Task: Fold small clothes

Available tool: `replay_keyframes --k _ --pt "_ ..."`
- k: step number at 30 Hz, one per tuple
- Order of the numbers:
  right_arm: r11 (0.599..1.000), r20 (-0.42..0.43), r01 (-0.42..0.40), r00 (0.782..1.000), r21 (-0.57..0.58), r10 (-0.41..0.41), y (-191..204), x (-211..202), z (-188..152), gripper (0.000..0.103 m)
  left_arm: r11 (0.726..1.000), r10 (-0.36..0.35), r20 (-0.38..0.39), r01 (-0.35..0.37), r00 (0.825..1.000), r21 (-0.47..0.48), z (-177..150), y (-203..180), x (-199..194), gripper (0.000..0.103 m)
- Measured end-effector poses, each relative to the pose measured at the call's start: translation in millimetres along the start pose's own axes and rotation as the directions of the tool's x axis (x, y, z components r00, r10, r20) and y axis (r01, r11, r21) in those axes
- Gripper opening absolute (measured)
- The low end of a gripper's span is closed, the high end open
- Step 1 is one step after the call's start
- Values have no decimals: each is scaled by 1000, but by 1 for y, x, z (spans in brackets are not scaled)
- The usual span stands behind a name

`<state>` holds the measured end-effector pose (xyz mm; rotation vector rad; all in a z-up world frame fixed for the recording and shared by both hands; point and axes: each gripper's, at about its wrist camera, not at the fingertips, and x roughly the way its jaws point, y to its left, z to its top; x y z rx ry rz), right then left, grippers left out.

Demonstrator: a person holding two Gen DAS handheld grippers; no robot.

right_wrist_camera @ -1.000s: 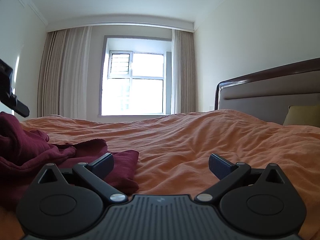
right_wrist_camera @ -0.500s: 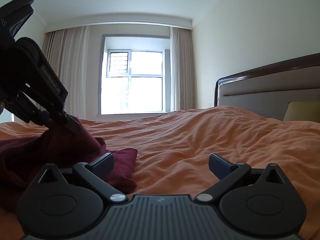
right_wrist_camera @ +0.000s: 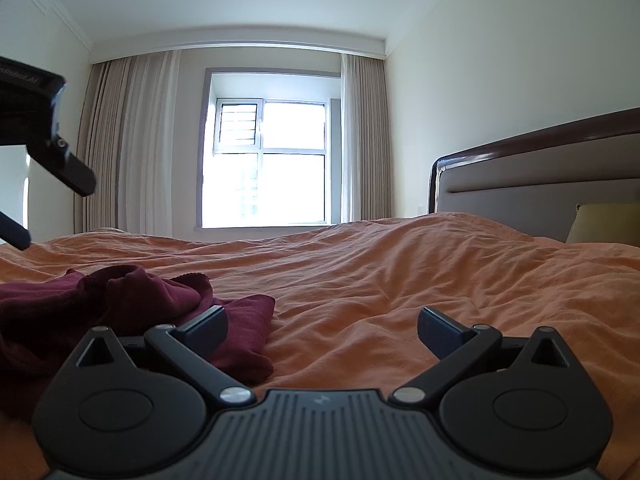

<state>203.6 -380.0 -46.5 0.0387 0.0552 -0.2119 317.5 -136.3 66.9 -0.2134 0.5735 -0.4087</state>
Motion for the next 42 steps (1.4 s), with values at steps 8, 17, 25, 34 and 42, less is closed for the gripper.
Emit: replay_keyframes --k 8,17,25,34,42 --pt "997 93 14 996 -75 -7 20 -17 1 103 956 292 1 -292 956 -24 -16 46 -40 102" --pt "969 -29 -245 969 -15 245 44 -45 20 103 937 313 -34 -315 949 -149 -49 109 -63 102" --pt "869 -172 -452 857 202 485 48 -53 29 103 949 209 32 -195 977 -247 -70 132 -64 102" --pt "759 -251 -374 787 533 563 53 11 25 103 956 216 104 -188 971 -226 -91 130 -74 102" --pt "794 -245 -298 843 530 479 74 25 29 103 959 238 113 -215 965 -184 -96 123 -68 102"
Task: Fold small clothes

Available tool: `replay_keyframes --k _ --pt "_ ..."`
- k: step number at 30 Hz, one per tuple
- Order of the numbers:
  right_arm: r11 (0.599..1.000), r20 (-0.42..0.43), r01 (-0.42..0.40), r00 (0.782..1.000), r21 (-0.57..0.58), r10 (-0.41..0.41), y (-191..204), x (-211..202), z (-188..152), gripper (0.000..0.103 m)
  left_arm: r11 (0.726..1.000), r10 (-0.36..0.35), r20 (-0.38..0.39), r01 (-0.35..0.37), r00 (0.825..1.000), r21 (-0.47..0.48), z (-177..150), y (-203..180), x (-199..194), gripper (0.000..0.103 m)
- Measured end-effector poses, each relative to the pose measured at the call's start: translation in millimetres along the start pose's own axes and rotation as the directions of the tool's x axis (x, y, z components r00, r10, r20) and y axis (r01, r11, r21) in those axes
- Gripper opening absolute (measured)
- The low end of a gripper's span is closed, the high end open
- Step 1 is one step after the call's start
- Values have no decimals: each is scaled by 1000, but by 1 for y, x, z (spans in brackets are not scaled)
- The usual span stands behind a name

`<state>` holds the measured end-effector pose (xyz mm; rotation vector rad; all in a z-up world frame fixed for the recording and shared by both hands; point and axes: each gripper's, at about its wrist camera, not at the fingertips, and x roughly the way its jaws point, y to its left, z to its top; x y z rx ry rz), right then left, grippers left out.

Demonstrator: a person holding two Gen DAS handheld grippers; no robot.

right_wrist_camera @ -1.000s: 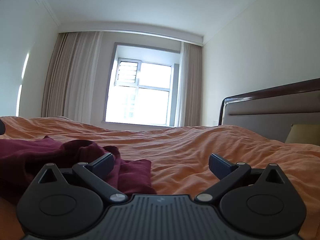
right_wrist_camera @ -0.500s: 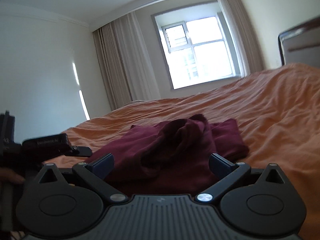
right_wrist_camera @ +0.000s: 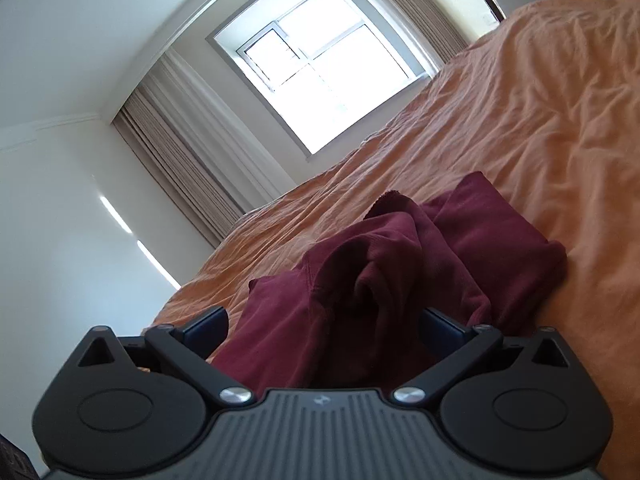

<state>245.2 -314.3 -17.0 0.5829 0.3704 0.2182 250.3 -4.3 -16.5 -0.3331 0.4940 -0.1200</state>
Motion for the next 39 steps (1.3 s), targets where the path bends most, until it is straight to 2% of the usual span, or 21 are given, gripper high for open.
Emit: replay_keyframes --k 1,6,8,13,14,16,20,24,29,33,34,35,36,38,39 --pt "1000 -6 12 1000 -24 -12 2 2 -2 103 1000 1 1 -1 1000 5 -1 0 0 102" --pt "994 10 41 999 -100 -41 10 3 -12 87 1000 1 0 -1 1000 3 -1 0 -1 102" --pt "995 19 46 999 -94 -44 9 6 -6 79 1000 5 -1 -5 1000 5 -1 -1 -1 102" --pt "997 -6 75 997 -16 -75 3 15 9 74 1000 20 -23 -20 1000 10 4 -7 -1 102" --pt "997 -15 76 997 -10 -76 2 17 8 68 1000 22 -27 -22 999 12 6 -9 -1 102" --pt "994 -24 100 995 -43 -101 3 21 3 40 1000 15 -35 -14 999 10 9 -12 0 102" --pt "994 25 70 997 -78 -68 0 17 5 18 1000 -8 -65 7 998 -7 12 -17 10 102" --pt "989 102 39 995 -140 -24 1 2 24 16 996 -82 -81 79 993 -43 18 -21 15 102" --pt "972 183 84 982 -217 -44 -8 -24 42 16 993 -117 -66 115 991 -34 31 -30 15 102" --pt "986 80 81 994 -145 -70 -38 -16 37 16 992 -117 -98 112 988 -50 28 -34 25 102" --pt "986 59 88 995 -140 -80 -42 -15 33 19 991 -124 -116 117 985 -65 25 -34 29 102" --pt "986 50 93 995 -141 -86 -43 -17 29 28 990 -126 -132 116 983 -82 21 -33 32 102" --pt "985 54 90 995 -147 -82 -44 -21 25 33 989 -124 -147 110 981 -99 17 -32 35 102" --pt "982 72 86 995 -168 -75 -43 -34 18 50 990 -119 -140 106 983 -97 9 -29 36 102" --pt "979 85 84 994 -186 -69 -43 -44 14 55 991 -115 -131 104 985 -90 7 -27 35 102"
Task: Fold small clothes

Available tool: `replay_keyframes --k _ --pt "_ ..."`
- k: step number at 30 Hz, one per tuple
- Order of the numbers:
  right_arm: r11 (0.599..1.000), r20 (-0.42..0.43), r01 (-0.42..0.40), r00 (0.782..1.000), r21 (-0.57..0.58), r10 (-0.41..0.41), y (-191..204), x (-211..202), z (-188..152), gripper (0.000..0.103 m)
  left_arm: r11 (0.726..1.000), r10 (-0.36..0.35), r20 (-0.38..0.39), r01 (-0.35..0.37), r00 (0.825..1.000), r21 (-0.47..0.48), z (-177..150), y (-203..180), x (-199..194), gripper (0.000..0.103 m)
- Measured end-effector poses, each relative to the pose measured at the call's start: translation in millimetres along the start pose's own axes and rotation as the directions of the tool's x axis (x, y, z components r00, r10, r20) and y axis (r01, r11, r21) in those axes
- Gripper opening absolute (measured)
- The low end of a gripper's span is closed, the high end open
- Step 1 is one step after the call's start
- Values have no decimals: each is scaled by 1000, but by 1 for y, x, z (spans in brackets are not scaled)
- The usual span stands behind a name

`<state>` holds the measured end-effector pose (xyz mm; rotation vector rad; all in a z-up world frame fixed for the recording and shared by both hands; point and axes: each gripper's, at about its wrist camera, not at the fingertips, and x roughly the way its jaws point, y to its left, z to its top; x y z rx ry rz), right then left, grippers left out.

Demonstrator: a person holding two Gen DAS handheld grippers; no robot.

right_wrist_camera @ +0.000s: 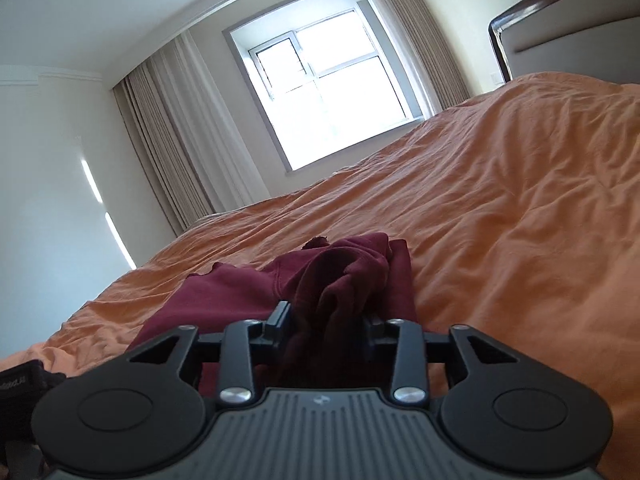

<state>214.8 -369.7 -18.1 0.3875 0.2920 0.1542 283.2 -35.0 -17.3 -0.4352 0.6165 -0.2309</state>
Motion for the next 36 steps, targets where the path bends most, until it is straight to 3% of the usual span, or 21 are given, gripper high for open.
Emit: replay_keyframes --k 1,4,9,12,16,18,19,20,24,27,31,36 --pt "1000 9 0 1000 -19 0 2 -9 -3 63 1000 4 5 -4 1000 3 -1 1 0 102" --pt "991 39 -7 999 -135 12 12 -42 -16 73 1000 -1 4 1 1000 -13 1 8 -2 102" --pt "915 21 -23 999 -403 34 45 -69 -39 73 999 0 -1 0 1000 -34 5 8 -4 102" --pt "877 -31 -54 999 -478 44 61 -57 -49 64 999 7 1 -7 1000 -43 4 6 -7 102" --pt "887 -82 -69 996 -456 35 66 -28 -52 58 999 14 -1 -14 1000 -49 5 5 -11 102" --pt "896 -98 -67 995 -440 26 66 -17 -50 37 999 16 -2 -16 1000 -51 4 5 -13 102" --pt "896 -96 -66 995 -439 26 67 -15 -47 17 998 17 -1 -17 1000 -54 4 6 -14 102" --pt "889 -70 -50 997 -455 21 69 -17 -45 8 998 18 0 -17 1000 -57 4 6 -15 102" --pt "804 81 47 997 -593 2 78 -43 -31 7 998 14 -3 -15 1000 -57 5 6 -18 102" --pt "771 64 50 998 -635 -12 76 -53 -32 6 998 5 -2 -5 1000 -56 4 6 -20 102" --pt "778 -39 11 998 -629 -46 63 -52 -57 7 999 6 -17 -6 1000 -44 0 6 -18 102" --pt "824 -45 33 997 -565 -70 45 -69 -60 12 999 34 -28 -33 999 21 -6 0 -16 102"
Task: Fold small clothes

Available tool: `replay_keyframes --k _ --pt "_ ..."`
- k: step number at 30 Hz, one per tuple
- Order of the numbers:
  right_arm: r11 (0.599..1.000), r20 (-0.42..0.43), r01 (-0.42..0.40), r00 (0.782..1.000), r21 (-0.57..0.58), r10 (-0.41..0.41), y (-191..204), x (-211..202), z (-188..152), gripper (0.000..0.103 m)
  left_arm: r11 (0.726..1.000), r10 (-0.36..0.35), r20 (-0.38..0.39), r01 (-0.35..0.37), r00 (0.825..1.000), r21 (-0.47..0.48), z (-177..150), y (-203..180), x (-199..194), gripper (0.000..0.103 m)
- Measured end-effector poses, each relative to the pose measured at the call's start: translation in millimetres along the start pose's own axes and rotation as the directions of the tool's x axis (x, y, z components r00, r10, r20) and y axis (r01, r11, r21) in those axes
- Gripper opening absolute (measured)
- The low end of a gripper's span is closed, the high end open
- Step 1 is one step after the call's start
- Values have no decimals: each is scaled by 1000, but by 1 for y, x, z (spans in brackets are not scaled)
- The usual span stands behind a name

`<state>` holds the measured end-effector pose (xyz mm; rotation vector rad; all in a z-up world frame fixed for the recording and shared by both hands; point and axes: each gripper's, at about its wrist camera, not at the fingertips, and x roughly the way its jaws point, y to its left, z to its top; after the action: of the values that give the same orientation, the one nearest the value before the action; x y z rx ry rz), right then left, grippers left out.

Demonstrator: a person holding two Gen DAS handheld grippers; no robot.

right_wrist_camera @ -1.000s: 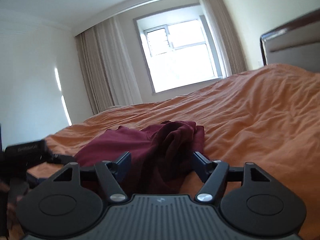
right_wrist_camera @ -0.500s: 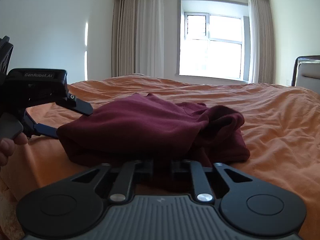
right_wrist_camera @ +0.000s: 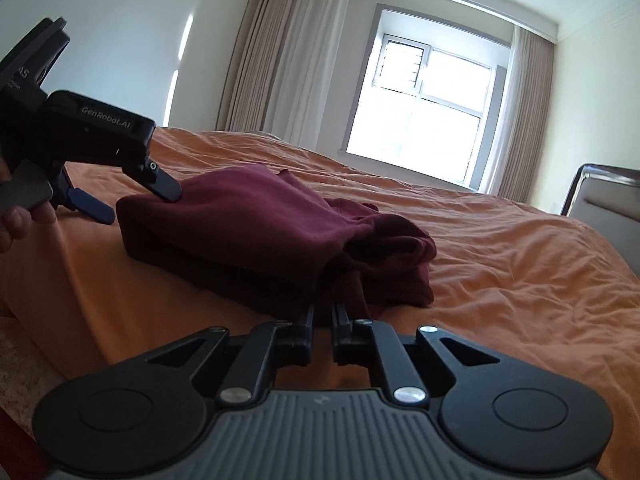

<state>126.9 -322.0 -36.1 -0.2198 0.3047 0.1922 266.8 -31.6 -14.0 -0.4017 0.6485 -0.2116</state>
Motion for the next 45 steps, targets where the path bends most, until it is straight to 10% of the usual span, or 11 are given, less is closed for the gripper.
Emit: replay_keyframes --k 4,10,15,19,22,28,32,36,42,45 --pt "996 29 53 998 66 -55 -28 -9 9 59 1000 13 -4 -13 1000 12 -1 -2 0 102" --pt "991 -16 82 997 103 -81 -63 26 40 71 999 28 2 -28 1000 28 -3 -6 0 102" --pt "984 -91 1 996 179 16 -76 64 47 66 999 28 1 -28 1000 23 -3 -6 -1 102" --pt "978 -62 -38 997 206 52 -80 75 50 25 999 35 -3 -35 999 28 -2 -8 0 102" --pt "997 11 -1 1000 78 1 -70 62 56 14 999 23 -13 -23 1000 32 2 -9 -3 102" --pt "956 48 140 990 -257 -132 -28 50 33 19 1000 21 -6 -20 1000 24 12 -1 -11 102" --pt "975 37 88 996 -202 -82 -32 40 28 25 999 32 -20 -31 999 29 11 2 -10 102" --pt "988 92 75 994 -137 -62 -46 30 40 60 998 30 -19 -29 999 46 13 -1 -11 102" --pt "992 92 70 994 -101 -61 -55 40 48 58 998 6 2 -6 1000 69 19 -16 -7 102" --pt "996 21 15 1000 -82 -13 -59 54 46 27 997 -1 -9 2 1000 83 19 -25 -1 102"
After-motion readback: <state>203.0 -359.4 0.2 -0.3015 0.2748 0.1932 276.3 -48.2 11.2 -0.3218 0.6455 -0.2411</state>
